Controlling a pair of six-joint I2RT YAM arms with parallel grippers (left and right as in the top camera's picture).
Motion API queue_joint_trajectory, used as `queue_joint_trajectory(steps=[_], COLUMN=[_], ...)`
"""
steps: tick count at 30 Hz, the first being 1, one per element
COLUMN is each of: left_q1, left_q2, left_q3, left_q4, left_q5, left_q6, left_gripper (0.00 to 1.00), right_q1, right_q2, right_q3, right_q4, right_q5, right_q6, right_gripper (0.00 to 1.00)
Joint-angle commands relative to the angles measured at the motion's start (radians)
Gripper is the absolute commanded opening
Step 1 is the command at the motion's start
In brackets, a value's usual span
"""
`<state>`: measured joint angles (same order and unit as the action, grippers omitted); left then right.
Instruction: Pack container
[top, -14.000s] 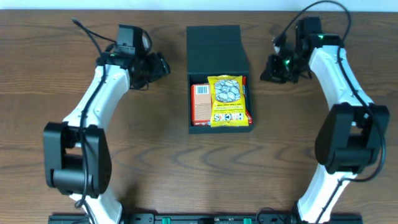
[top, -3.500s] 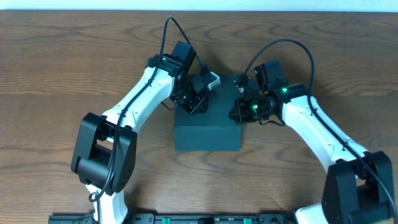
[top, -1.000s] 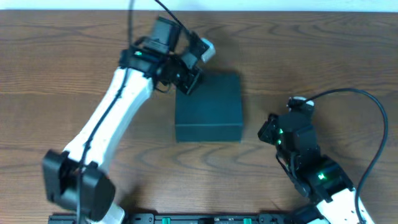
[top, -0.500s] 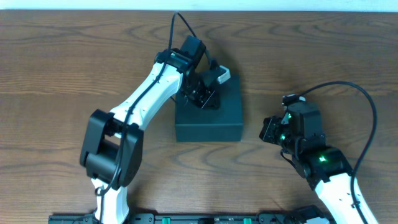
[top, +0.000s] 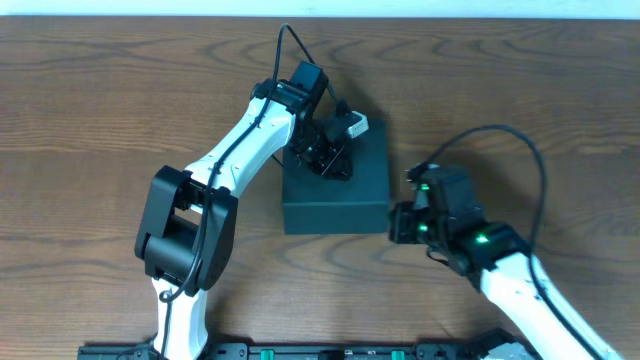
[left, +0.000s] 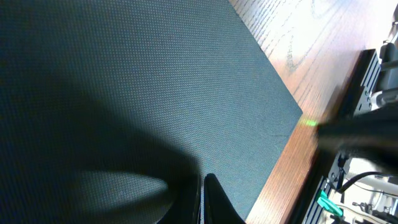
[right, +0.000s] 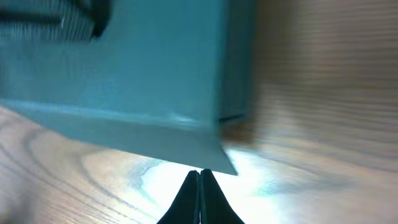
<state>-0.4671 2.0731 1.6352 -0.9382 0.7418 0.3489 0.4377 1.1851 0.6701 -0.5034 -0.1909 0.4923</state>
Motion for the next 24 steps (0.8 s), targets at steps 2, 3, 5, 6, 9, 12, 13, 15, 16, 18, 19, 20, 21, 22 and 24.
queue_joint_trajectory(steps=[2, 3, 5, 6, 9, 12, 13, 15, 16, 18, 19, 20, 21, 22, 24], left_q1=[-0.005, -0.005, -0.005, -0.005, -0.005, -0.005, -0.005, -0.005, -0.005, -0.004, -0.004, -0.004, -0.004, -0.004, -0.004], left_q2=[0.062, 0.063, 0.062, 0.062, 0.062, 0.062, 0.062, 0.062, 0.063, 0.062, 0.063, 0.062, 0.062, 0.062, 0.062], left_q3=[-0.012, -0.012, -0.012, -0.012, -0.012, -0.012, -0.012, -0.012, -0.012, -0.012, -0.012, -0.012, -0.012, -0.012, -0.012], left_q4=[-0.003, -0.003, -0.003, -0.003, -0.003, -0.005, -0.007, -0.014, -0.017, -0.029, -0.035, -0.038, -0.038, -0.038, -0.038], left_q5=[-0.062, -0.061, -0.062, -0.061, -0.060, -0.060, -0.061, -0.060, -0.061, -0.061, -0.061, -0.061, -0.061, -0.061, -0.061], left_q6=[0.025, 0.025, 0.026, 0.026, 0.025, 0.026, 0.026, 0.025, 0.026, 0.031, 0.039, 0.041, 0.041, 0.041, 0.046], left_gripper=[0.06, 0.06, 0.06, 0.06, 0.06, 0.06, 0.06, 0.06, 0.06, 0.06, 0.06, 0.06, 0.06, 0.06, 0.06], right_q1=[0.085, 0.100, 0.127, 0.136, 0.169, 0.195, 0.200, 0.205, 0.205, 0.205, 0.205, 0.205, 0.205, 0.205, 0.205], right_q2=[0.108, 0.137, 0.199, 0.223, 0.299, 0.363, 0.378, 0.410, 0.419, 0.426, 0.425, 0.425, 0.425, 0.425, 0.422], right_q3=[-0.013, -0.013, -0.013, -0.013, -0.013, -0.013, -0.013, -0.013, -0.013, -0.013, -0.013, -0.013, -0.013, -0.013, -0.011], right_q4=[0.061, 0.087, 0.158, 0.187, 0.302, 0.413, 0.438, 0.486, 0.495, 0.501, 0.503, 0.509, 0.515, 0.518, 0.521], right_q5=[0.056, 0.077, 0.119, 0.140, 0.203, 0.272, 0.288, 0.307, 0.308, 0.307, 0.307, 0.307, 0.303, 0.295, 0.255], right_q6=[0.040, 0.058, 0.086, 0.101, 0.145, 0.202, 0.215, 0.254, 0.274, 0.318, 0.332, 0.342, 0.342, 0.342, 0.341], right_gripper=[0.02, 0.02, 0.01, 0.02, 0.02, 0.02, 0.02, 0.02, 0.01, 0.02, 0.02, 0.02, 0.01, 0.01, 0.02])
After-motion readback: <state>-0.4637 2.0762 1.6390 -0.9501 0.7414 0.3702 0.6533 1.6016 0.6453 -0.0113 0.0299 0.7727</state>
